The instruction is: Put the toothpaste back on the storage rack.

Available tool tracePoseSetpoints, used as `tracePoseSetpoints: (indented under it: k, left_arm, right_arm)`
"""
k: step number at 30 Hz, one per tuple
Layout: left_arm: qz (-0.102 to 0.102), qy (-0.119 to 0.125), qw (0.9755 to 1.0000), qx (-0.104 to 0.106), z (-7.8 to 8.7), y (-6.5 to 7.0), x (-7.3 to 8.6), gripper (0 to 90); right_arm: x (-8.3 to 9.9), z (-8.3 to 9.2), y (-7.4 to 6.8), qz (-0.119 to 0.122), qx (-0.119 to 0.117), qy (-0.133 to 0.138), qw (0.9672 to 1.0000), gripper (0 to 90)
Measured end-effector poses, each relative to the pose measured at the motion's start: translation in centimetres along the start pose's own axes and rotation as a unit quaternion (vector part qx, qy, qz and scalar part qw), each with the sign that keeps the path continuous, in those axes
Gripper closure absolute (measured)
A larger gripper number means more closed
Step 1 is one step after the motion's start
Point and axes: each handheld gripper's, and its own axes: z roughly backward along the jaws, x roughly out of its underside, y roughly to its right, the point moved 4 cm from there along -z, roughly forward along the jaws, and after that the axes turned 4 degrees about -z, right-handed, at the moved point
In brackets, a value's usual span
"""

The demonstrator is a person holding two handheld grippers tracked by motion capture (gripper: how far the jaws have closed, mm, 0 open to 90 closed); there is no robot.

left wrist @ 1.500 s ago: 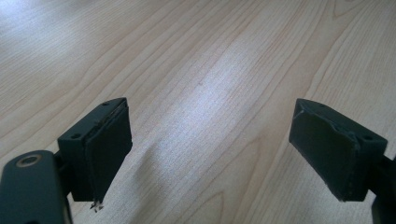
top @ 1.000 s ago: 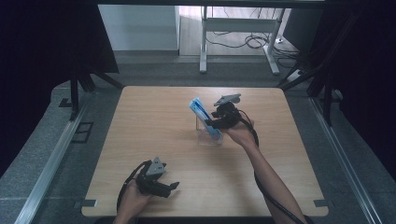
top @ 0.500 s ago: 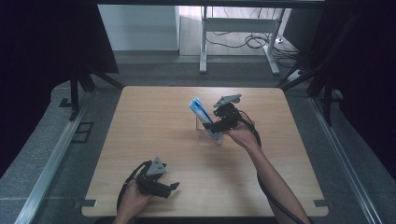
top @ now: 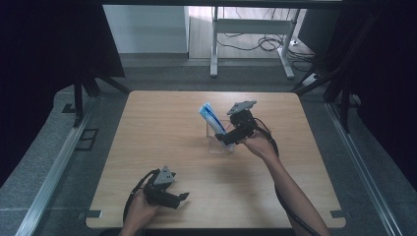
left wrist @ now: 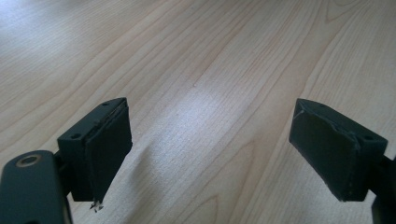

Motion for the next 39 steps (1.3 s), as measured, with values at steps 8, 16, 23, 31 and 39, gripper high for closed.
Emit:
tracePoseSetpoints:
  k: [8, 16, 23, 31, 39]
  left_arm:
    - [0.008, 0.014, 0.9999, 0.004, 0.2, -0.1, -0.1, 13.1]
    - [0.012, 0.016, 0.9998, 0.004, 0.3, -0.1, 0.0, 13.1]
    - [0.020, 0.022, 0.9995, 0.009, 0.5, -0.2, 0.0, 13.1]
    - [0.022, 0.024, 0.9994, 0.009, 0.6, -0.3, 0.1, 13.1]
    - [0.021, 0.023, 0.9995, 0.009, 0.6, -0.3, 0.0, 13.1]
  right_arm:
    - [0.6, 0.9, -0.4, 0.001, -0.001, 0.003, 1.0000, 0.0]
    - [1.4, 1.8, -1.0, 0.003, 0.000, 0.002, 1.0000, 0.0]
    - [2.3, 2.3, -1.8, 0.001, -0.006, -0.003, 1.0000, 0.0]
    - [3.2, 3.1, -2.6, 0.001, -0.011, 0.000, 0.9999, 0.0]
    - [4.6, 4.1, -2.6, -0.001, -0.006, 0.000, 1.0000, 0.0]
